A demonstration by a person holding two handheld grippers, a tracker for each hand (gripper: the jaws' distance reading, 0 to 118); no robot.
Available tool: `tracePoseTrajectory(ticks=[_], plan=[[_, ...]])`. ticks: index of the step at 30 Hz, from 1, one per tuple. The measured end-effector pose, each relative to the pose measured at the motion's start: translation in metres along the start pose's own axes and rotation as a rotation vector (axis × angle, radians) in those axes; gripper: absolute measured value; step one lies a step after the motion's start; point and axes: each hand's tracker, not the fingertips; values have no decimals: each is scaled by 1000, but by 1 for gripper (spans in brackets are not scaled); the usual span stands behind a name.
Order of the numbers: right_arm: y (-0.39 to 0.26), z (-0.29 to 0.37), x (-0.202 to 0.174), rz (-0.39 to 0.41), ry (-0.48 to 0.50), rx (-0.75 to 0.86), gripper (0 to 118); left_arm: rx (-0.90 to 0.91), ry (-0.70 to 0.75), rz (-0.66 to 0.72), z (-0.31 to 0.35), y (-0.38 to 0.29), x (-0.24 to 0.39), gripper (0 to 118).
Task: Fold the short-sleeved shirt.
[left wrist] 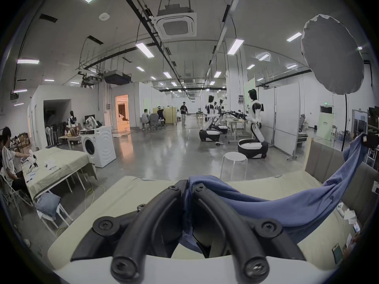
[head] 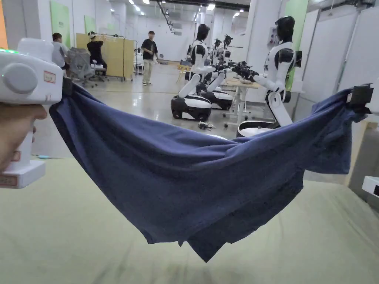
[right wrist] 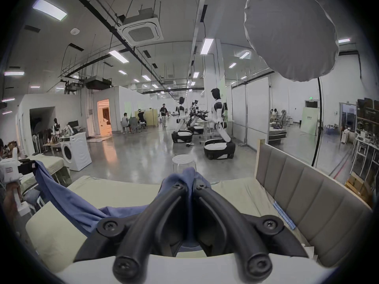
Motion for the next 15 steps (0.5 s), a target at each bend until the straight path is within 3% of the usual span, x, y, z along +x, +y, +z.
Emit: tracePoseTrajectory(ticks=[4, 9, 15], plan=[[-18, -36, -7, 3, -37, -43, 4, -3, 50, -40, -38, -12, 11, 6], [-108, -88, -9, -62, -129, -165, 4, -132, 135, -60, -72, -97, 35, 6], [-167, -52, 6, -130, -96, -162, 4, -145, 67, -32, -38, -147, 36, 6]])
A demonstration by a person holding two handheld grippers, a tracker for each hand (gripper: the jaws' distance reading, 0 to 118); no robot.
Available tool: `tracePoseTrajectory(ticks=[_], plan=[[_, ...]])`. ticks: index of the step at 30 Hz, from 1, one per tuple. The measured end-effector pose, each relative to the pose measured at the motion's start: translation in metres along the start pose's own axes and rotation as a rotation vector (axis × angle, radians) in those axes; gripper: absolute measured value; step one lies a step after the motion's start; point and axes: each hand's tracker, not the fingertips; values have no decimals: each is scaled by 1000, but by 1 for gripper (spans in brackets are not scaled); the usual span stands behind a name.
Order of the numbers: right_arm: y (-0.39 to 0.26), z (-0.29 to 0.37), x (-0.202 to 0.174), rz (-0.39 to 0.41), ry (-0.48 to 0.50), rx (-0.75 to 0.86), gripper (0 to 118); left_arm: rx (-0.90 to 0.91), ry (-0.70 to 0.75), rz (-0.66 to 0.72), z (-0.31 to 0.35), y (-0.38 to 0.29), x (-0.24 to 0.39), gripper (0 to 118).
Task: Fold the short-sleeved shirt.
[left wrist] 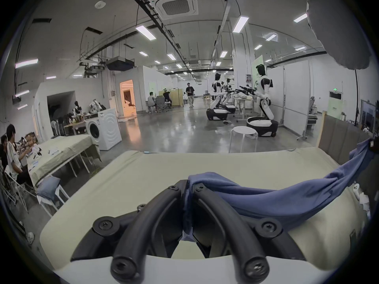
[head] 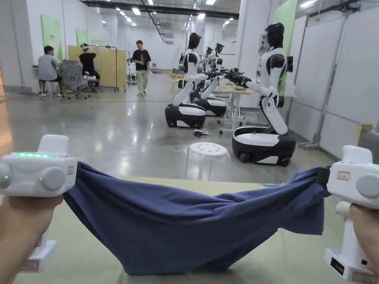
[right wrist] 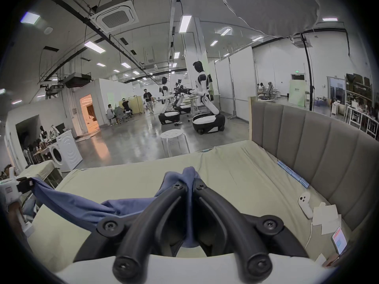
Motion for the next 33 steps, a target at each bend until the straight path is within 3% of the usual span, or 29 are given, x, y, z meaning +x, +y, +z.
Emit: tracePoseTrajectory(ticks=[8, 10, 16, 17, 18, 19, 20, 21, 22, 24, 28, 29, 30, 32, 33], plan=[[-93, 94, 62, 38, 78, -44, 4, -147, -88, 24, 76, -92, -47, 6], [-135, 116, 71, 107, 99, -134, 4, -252, -121, 58, 103, -136, -57, 6], [-280, 138, 95, 160, 84, -457, 4, -581, -175, 47, 131, -268, -74, 7], [-296, 136, 97, 169, 75, -496, 7, -597, -171, 67, 128, -277, -74, 15], [-305, 133, 102, 171, 125, -521, 20, -594, -180, 87, 126, -281, -77, 36], [-308, 134, 104, 181, 136, -531, 46, -581, -180, 110, 130, -278, -82, 65], [-305, 145, 102, 204, 98, -521, 90, -553, -150, 101, 138, -267, -82, 96], [-295, 156, 97, 247, 74, -489, 103, -474, -130, 88, 151, -252, -81, 103], [-284, 168, 91, 275, 63, -432, 105, -363, -139, 64, 168, -235, -78, 103], [-256, 191, 71, 265, 131, -246, 107, -156, -134, 12, 212, -208, -62, 103], [-222, 234, 8, 200, 199, 35, 108, 86, -201, -8, 255, -192, -15, 103], [-221, 241, -6, 188, 197, 100, 101, 121, -216, -15, 262, -193, -4, 101], [-221, 247, -19, 178, 193, 160, 83, 130, -221, -27, 267, -195, 7, 99], [-223, 253, -38, 171, 239, 216, 59, 120, -194, -54, 270, -206, 23, 95], [-224, 253, -48, 190, 249, 223, 34, 113, -196, -55, 271, -208, 27, 82]])
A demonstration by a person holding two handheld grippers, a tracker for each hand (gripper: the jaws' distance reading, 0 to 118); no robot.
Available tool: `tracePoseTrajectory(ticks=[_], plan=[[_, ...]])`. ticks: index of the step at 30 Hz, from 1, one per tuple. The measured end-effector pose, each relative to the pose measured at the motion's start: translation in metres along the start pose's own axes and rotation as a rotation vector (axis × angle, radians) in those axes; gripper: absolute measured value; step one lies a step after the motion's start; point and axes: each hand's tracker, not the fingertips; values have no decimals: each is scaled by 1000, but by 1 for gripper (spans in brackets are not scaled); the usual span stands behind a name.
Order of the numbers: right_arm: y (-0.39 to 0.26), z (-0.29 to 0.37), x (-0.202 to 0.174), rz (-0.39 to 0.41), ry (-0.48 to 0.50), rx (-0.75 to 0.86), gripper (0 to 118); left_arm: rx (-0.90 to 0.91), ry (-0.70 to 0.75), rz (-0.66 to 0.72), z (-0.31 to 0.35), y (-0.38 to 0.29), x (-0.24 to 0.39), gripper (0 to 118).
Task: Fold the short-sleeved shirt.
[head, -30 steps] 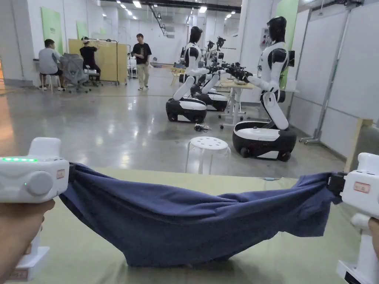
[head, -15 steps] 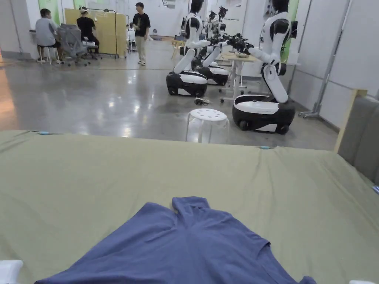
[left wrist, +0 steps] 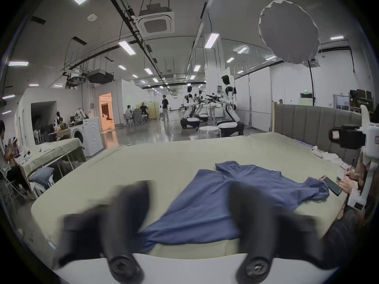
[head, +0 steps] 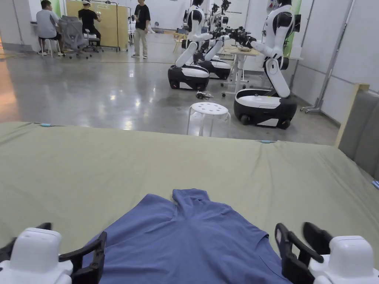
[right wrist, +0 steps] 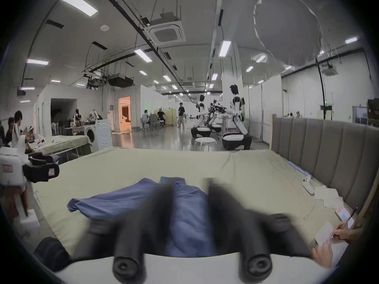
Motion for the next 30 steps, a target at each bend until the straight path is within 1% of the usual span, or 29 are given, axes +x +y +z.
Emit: tracePoseTrajectory(ticks=[1, 2, 3, 4, 7, 9, 13, 14, 15, 16, 17, 18, 20, 22, 25, 26, 27, 28, 29, 30], plan=[[-1, -3, -8, 13, -30, -17, 2, -7, -18, 9, 0, -2, 1, 39], [-3, -2, -14, 25, -33, 0, 1, -16, -6, 15, -1, -5, 5, 5], [-1, -3, -15, 16, -1, 3, 1, -7, 32, 11, -3, -9, 10, 5], [0, -5, -18, 17, 17, -11, 1, -25, -15, 16, -4, -9, 9, 5], [0, -8, -24, 48, 16, -19, 1, -39, 2, 28, -7, -12, -9, 5], [-1, -11, -27, 58, 24, -37, 1, -55, 69, 21, -6, -15, -30, 5], [-7, -18, -32, 61, 38, -74, 1, -231, 142, 24, -16, -36, -93, 5], [-10, -21, -34, 56, 43, -87, 1, -299, 144, 12, -20, -41, -106, 16], [-13, -24, -35, 50, 51, -99, 1, -345, 143, -3, -24, -51, -118, 42], [-16, -27, -38, 43, 56, -111, 1, -371, 138, -4, -28, -61, -128, 75], [-18, -30, -40, 40, 62, -120, 1, -403, 134, -5, -33, -70, -135, 105], [-21, -33, -44, 39, 68, -133, 1, -433, 127, -7, -37, -75, -139, 106], [-27, -40, -51, 40, 76, -156, 1, -408, 80, 22, -45, -86, -146, 106], [-33, -47, -56, 43, 81, -183, 1, -459, 55, 59, -63, -93, -153, 106], [-39, -55, -62, 41, 84, -214, 1, -488, 32, 42, -93, -105, -152, 105], [-40, -57, -63, 43, 81, -220, 1, -514, 8, 31, -104, -108, -152, 99], [-41, -60, -63, 45, 76, -228, 1, -543, -11, 21, -114, -113, -150, 87], [-41, -62, -63, 43, 73, -235, 1, -565, -22, 11, -123, -118, -149, 87], [-41, -64, -63, 39, 71, -242, 1, -591, -36, 6, -132, -124, -148, 80], [-41, -66, -62, 36, 67, -247, 1, -605, -42, 5, -137, -128, -147, 63]])
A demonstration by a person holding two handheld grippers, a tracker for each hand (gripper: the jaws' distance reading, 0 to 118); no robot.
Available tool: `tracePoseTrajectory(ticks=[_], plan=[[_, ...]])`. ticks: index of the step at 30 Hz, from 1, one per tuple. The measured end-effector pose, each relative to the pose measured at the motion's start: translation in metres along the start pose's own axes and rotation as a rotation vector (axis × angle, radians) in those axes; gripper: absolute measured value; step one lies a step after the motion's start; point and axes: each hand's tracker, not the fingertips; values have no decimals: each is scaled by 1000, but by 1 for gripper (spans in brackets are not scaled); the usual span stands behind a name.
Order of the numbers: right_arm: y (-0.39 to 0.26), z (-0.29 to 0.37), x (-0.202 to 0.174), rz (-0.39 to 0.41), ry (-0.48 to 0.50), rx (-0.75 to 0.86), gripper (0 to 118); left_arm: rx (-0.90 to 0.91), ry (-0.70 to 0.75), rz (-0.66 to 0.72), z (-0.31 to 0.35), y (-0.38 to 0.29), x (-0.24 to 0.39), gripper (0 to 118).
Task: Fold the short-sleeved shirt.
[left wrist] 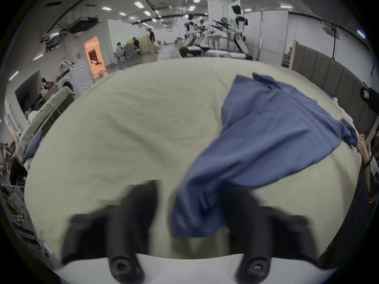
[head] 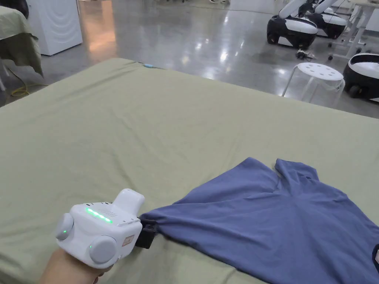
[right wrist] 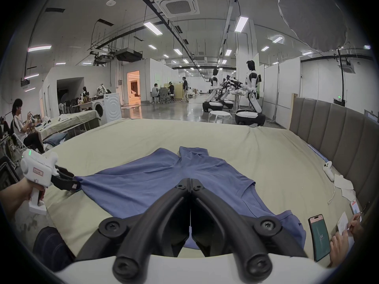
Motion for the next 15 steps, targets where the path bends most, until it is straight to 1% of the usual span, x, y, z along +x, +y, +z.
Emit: tracePoseTrajectory(ticks=[1, 2, 3, 4, 6, 8, 10, 13, 14, 15], plan=[[0, -1, 1, -1, -5, -4, 1, -21, -29, -7, -7, -1, 0, 28], [1, -3, 3, -2, -11, -9, 1, -50, -90, -5, -14, -3, 1, 11], [2, -4, 4, -5, -15, -12, 1, -48, -78, -7, -15, -4, 5, 11], [4, -5, 6, -6, -17, -15, 1, -22, -33, -43, -7, -4, 9, 11], [8, -9, 11, 1, -27, -22, 1, -11, -61, -10, 5, -1, 5, 10], [14, -19, 18, 6, -27, -35, 2, 46, -69, 39, 18, 1, 2, 10], [21, -42, 29, 20, -36, -110, 2, 77, -60, 27, 28, 2, 2, 10], [31, -94, 52, 37, -54, -236, 2, 100, -73, 113, 35, 7, 4, 10], [33, -115, 61, 53, -78, -265, 2, 97, -49, 137, 34, 8, 5, 10], [35, -138, 69, 70, -100, -301, 2, 96, -42, 125, 34, 8, 6, 10]])
